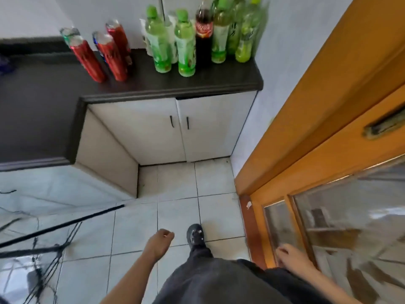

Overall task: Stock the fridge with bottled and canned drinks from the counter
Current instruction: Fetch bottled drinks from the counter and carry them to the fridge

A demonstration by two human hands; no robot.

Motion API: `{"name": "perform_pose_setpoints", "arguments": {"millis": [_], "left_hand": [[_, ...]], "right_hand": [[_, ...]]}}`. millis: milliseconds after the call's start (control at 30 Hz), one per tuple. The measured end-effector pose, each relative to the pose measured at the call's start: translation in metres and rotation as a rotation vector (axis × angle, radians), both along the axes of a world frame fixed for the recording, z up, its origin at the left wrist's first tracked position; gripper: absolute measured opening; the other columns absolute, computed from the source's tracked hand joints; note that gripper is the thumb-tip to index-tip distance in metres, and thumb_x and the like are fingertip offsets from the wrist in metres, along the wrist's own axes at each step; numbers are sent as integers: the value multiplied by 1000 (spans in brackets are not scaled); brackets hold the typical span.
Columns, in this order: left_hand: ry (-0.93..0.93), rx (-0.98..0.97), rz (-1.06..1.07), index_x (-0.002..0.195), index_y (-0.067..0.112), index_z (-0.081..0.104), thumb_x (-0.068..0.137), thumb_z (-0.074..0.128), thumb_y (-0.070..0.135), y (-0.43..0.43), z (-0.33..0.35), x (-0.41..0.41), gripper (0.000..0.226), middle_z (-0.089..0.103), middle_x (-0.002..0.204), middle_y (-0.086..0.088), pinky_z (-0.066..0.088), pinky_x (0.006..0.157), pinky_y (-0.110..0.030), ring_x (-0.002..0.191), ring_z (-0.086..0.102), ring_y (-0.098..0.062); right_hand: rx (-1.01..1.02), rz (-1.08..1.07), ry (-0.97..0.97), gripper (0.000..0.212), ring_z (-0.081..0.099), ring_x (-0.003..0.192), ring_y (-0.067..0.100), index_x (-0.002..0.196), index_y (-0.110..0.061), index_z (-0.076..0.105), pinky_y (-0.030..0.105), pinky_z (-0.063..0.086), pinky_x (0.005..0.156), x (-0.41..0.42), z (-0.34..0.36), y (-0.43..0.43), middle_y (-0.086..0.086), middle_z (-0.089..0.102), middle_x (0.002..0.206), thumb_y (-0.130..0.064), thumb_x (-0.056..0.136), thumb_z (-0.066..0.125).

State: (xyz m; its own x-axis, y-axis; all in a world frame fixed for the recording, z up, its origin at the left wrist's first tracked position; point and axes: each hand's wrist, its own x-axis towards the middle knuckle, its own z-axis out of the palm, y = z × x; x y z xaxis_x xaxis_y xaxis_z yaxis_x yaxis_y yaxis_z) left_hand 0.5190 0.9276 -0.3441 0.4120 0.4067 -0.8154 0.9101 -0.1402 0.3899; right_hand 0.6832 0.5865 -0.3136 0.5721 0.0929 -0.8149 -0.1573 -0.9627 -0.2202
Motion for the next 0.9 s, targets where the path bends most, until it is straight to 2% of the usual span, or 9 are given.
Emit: {"name": "perform_pose_setpoints", "arguments": {"millis": [100, 167, 267, 367, 500, 600, 667, 733, 900], "left_hand": [[-69, 51, -63, 111, -2, 60, 95, 50, 26, 51, 16, 73, 34, 63, 114, -24, 47, 95, -40, 109, 58, -37], [-71, 85, -79, 108, -7, 57, 94, 49, 25, 73, 27, 109, 36, 61, 114, -26, 46, 93, -40, 108, 58, -38], [-79, 65, -55, 110, -1, 59, 96, 48, 25, 88, 35, 144, 32, 62, 116, -20, 45, 93, -39, 108, 59, -35], [-71, 10, -59, 112, 3, 58, 98, 46, 26, 94, 33, 164, 29, 62, 113, -14, 46, 91, -35, 105, 59, -30], [-57, -65, 91, 94, 11, 52, 99, 42, 26, 100, 26, 187, 19, 61, 102, -9, 39, 65, -27, 85, 55, -21], [-85, -31, 213, 96, 11, 53, 99, 42, 26, 115, 33, 223, 19, 63, 103, -9, 44, 75, -33, 92, 59, -25], [-177, 41, 277, 96, 11, 57, 98, 44, 24, 130, 46, 261, 19, 66, 101, -9, 46, 83, -35, 92, 62, -25], [-321, 134, 353, 98, 13, 61, 98, 47, 24, 146, 64, 303, 18, 68, 97, -3, 45, 80, -32, 92, 63, -21], [-711, 312, 473, 100, 30, 60, 96, 52, 26, 177, 124, 395, 10, 66, 97, 11, 44, 77, -20, 93, 62, -4]], "right_hand": [[66, -65, -66, 20, 61, 96, 14, 107, -19, 60, 24, 45, 82, 39, 9, 51, -1, 65, 104, -29, 98, 45], [104, -68, -72, 18, 59, 99, 13, 106, -26, 57, 27, 46, 86, 58, 13, 78, -5, 63, 105, -33, 99, 43], [167, -77, -37, 12, 59, 95, 11, 99, -29, 56, 32, 51, 89, 83, 9, 109, -6, 62, 102, -33, 97, 45], [171, -71, -19, 14, 59, 98, 19, 101, -20, 61, 36, 50, 91, 117, -3, 135, 3, 58, 112, -27, 96, 50], [195, 2, -57, 12, 61, 88, 22, 90, -18, 60, 39, 51, 86, 188, -6, 176, 7, 64, 97, -20, 95, 50], [261, 16, -184, 10, 59, 92, 15, 101, -22, 58, 28, 47, 82, 254, 11, 215, -4, 62, 97, -23, 96, 49], [331, -10, -278, 20, 56, 104, 16, 115, -19, 56, 25, 41, 86, 294, 26, 246, -5, 58, 108, -24, 97, 48], [449, -53, -386, 27, 54, 109, 15, 123, -16, 54, 25, 40, 90, 329, 46, 278, -5, 56, 114, -24, 98, 47], [712, -139, -576, 27, 54, 93, 2, 122, -17, 55, 22, 41, 80, 392, 91, 350, -13, 58, 102, -18, 96, 49]]}}
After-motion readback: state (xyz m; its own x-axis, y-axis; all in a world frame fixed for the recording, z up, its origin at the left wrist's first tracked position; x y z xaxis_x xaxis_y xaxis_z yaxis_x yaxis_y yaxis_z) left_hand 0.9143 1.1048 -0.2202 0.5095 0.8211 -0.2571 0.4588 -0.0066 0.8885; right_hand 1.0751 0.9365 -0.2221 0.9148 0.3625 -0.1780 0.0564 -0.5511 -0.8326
